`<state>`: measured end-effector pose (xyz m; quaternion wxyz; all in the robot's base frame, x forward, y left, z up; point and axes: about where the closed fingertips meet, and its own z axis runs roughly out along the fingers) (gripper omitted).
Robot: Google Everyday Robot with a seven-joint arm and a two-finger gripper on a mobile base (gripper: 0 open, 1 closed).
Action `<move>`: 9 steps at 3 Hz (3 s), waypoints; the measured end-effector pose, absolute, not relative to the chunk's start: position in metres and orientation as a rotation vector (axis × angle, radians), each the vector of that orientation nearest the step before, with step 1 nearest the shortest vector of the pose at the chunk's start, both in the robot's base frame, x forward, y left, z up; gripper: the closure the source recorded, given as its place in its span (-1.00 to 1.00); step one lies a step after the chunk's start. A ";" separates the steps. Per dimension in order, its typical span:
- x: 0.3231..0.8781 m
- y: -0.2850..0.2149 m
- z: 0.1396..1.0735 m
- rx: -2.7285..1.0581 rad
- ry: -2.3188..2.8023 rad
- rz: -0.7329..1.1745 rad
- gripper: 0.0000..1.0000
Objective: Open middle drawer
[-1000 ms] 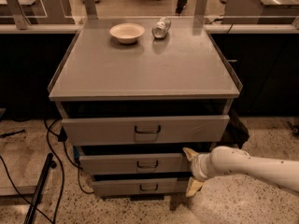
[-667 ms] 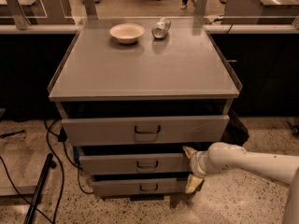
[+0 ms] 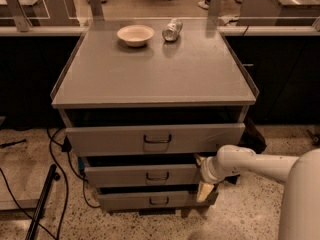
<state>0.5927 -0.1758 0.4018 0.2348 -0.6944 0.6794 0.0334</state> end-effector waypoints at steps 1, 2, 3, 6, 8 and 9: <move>0.594 -0.176 0.402 -1.906 1.865 0.092 -1.00; 0.593 -0.175 0.398 -1.910 1.878 0.103 -1.00; 0.592 -0.175 0.394 -1.921 1.907 0.123 -1.00; 0.583 -0.183 0.390 -1.940 2.006 0.240 -1.00; 0.550 -0.187 0.395 -1.957 2.088 0.414 -1.00; 0.528 -0.188 0.408 -1.963 2.109 0.500 -1.00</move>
Offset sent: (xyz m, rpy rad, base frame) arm 0.0012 0.0001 -0.0046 -0.0110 0.0306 -0.0097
